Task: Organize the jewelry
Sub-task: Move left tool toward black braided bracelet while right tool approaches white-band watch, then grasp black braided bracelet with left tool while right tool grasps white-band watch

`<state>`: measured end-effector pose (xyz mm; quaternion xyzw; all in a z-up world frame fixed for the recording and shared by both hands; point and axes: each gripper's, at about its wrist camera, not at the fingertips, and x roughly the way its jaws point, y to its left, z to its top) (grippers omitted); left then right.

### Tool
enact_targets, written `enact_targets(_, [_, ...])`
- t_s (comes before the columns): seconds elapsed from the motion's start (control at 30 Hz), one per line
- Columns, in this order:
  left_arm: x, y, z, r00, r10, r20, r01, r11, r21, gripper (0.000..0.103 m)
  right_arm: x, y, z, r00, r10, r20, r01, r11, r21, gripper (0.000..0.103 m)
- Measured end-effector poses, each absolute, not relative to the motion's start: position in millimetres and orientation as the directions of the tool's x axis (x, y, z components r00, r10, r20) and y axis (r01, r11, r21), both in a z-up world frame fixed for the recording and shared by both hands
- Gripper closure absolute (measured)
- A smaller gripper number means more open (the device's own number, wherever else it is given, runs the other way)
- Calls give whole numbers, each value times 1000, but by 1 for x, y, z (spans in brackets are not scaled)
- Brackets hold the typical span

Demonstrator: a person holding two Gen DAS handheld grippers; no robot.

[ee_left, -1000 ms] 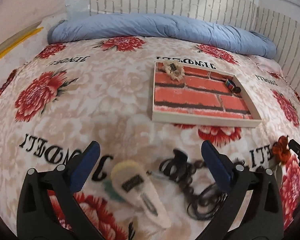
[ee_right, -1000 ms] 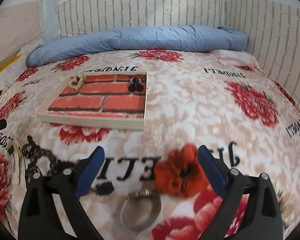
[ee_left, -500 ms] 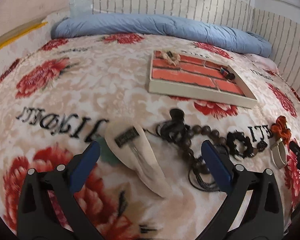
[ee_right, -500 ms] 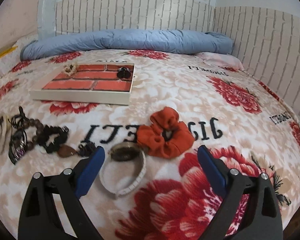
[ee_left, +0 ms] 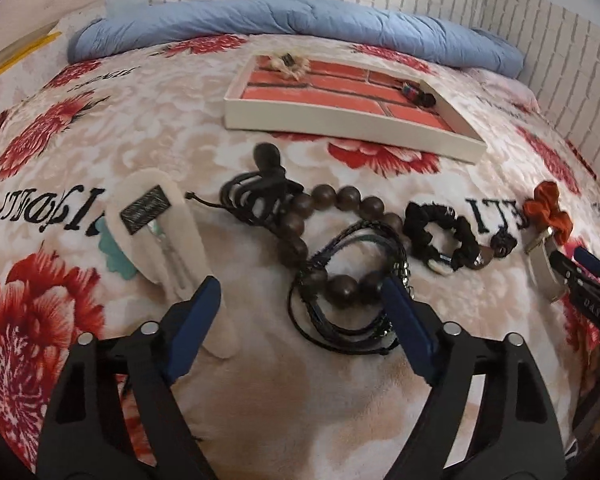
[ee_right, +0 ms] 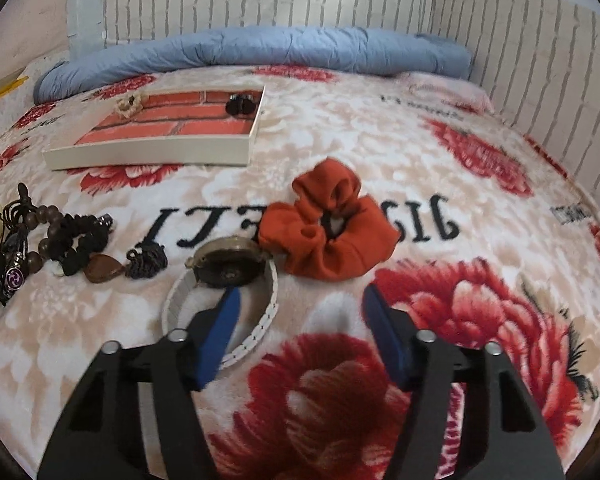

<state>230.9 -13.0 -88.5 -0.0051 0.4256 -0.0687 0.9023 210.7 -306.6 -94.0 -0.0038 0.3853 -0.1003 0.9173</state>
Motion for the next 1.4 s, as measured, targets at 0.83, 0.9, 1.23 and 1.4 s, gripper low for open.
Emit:
enact_targets(0.83, [234,-12,-106,587,-136,-798,132,989,-71,48,215,-304,-105,674,-152,-723,160,985,-57,50])
enact_targets(0.9, [236,-11,-106,581,-144,-801,133,988,-81,51,215,-306,-105,673,-148,-725,159,986,-54,51])
enact_targets(1.23, [240,-20,-104,563,-152,-812,185,981,-56,68,215,-301,-105,676,-119,-727,113,992,-57,68])
enact_targets(1.4, [249,-16,-105,532,-193,-824,201,975,-99,68,216,-303,-106,670,-99,-736,109,993,-34,68])
